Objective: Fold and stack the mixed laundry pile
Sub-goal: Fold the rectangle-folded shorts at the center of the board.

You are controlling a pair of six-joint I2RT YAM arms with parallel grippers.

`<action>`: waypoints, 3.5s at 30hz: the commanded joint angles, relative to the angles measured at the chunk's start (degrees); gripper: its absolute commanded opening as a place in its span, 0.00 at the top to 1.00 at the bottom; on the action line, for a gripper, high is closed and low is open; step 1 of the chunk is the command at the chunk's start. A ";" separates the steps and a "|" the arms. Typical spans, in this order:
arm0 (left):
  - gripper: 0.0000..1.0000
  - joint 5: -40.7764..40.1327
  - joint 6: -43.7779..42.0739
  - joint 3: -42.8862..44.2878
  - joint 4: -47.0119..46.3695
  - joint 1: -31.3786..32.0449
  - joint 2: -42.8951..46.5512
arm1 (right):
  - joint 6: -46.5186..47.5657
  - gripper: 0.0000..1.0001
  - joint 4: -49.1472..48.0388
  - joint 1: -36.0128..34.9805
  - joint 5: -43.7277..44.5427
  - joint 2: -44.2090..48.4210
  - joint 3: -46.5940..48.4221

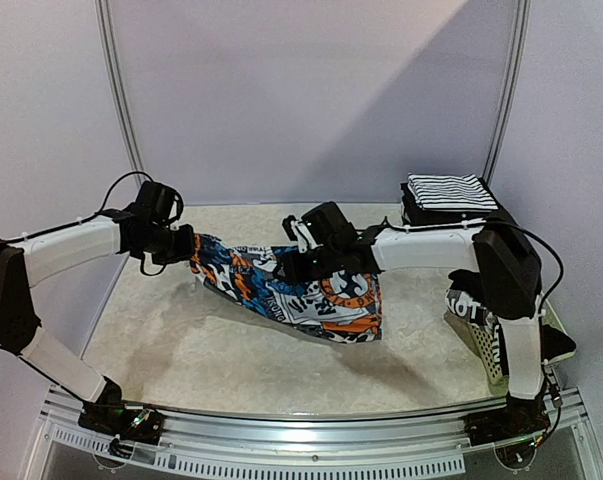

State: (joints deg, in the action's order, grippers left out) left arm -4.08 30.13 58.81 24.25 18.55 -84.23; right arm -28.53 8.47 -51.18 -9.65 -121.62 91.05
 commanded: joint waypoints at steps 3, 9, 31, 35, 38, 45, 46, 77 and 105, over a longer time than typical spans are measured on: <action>1.00 -6.30 -3.06 5.61 8.65 3.82 0.43 | -5.67 0.58 -1.38 -2.08 1.30 -7.68 6.53; 1.00 -9.38 -4.93 11.58 11.63 7.39 -0.33 | -7.12 0.59 -0.29 -3.11 2.27 -12.76 9.78; 1.00 -17.86 -13.00 26.43 13.23 21.36 -11.48 | 6.19 0.55 5.57 -3.31 14.89 2.97 -2.14; 1.00 -17.53 -12.76 27.15 13.48 21.56 -11.56 | 4.83 0.60 2.89 -4.03 11.80 7.68 -8.53; 1.00 -17.31 -12.75 28.36 13.95 22.15 -11.53 | 3.59 0.66 1.29 -6.55 8.37 7.42 -10.24; 1.00 -18.04 -12.96 32.09 16.12 24.92 -12.64 | 0.00 0.86 -3.75 -9.67 4.05 0.93 -9.93; 1.00 -18.13 -13.06 32.62 16.44 25.42 -12.88 | -0.38 0.87 -4.41 -9.66 3.87 -0.25 -9.92; 1.00 -14.19 -24.18 44.39 18.32 35.14 -24.89 | -2.24 0.63 0.26 0.77 19.05 34.61 -44.68; 1.00 0.69 -28.29 64.04 17.36 41.48 -43.72 | -3.99 0.74 -9.25 5.65 17.20 19.85 -48.35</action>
State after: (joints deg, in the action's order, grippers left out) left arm -7.77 2.74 121.49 44.29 59.31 -125.03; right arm -32.08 -6.02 -46.06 8.36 -101.32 45.30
